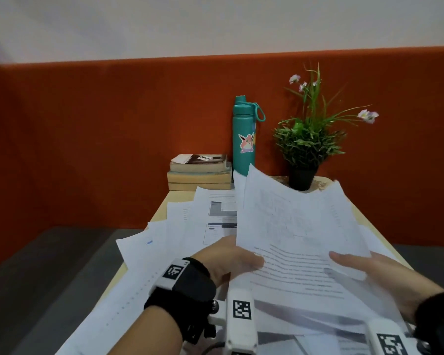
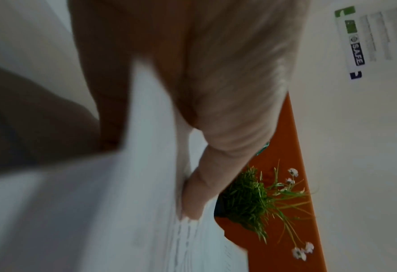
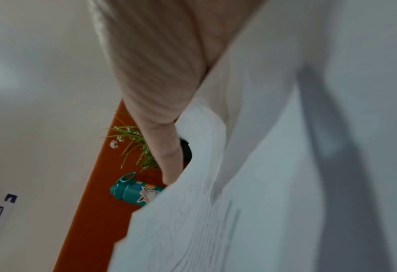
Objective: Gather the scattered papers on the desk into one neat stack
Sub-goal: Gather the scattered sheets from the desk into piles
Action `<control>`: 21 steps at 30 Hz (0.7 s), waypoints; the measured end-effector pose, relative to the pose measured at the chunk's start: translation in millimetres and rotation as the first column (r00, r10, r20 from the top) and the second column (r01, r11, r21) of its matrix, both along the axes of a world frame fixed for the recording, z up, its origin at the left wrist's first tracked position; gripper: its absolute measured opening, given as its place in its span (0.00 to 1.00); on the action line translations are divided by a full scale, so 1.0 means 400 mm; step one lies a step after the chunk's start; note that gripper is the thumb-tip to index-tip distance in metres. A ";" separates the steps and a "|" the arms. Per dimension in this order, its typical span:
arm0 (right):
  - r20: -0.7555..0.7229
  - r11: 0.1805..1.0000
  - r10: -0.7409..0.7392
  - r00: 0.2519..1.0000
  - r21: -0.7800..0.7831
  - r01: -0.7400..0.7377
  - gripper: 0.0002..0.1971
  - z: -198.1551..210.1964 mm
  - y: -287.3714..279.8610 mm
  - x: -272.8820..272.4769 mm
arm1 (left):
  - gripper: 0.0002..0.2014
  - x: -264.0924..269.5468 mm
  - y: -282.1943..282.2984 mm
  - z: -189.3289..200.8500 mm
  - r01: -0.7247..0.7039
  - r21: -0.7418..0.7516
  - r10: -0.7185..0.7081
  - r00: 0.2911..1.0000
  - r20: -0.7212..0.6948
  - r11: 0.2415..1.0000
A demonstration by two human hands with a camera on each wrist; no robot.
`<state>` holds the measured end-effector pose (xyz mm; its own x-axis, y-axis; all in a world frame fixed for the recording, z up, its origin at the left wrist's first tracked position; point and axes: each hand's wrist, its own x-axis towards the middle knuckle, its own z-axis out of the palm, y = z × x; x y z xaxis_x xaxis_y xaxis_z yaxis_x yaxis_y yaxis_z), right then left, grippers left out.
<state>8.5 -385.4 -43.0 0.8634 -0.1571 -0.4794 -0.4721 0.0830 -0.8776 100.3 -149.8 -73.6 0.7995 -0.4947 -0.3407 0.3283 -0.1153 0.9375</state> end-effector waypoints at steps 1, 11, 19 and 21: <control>-0.017 0.999 0.038 0.999 -0.037 -0.039 0.39 -0.025 -0.007 0.008 | 0.19 -0.003 -0.003 -0.001 0.001 -0.005 -0.001 1.000 0.011 1.000; 0.090 0.995 -0.094 0.992 -0.010 0.095 0.13 -0.062 -0.030 0.018 | 0.18 0.015 -0.008 0.006 -0.137 -0.005 0.136 0.981 0.135 0.991; 0.221 0.922 -0.382 0.897 0.029 0.386 0.16 -0.066 -0.092 0.018 | 0.19 0.020 -0.003 0.031 -0.281 0.000 0.266 0.907 0.327 0.960; 0.192 0.885 -0.458 0.868 0.015 0.464 0.14 -0.077 -0.121 0.016 | 0.21 0.028 -0.002 0.033 -0.296 0.071 0.263 0.916 0.302 0.952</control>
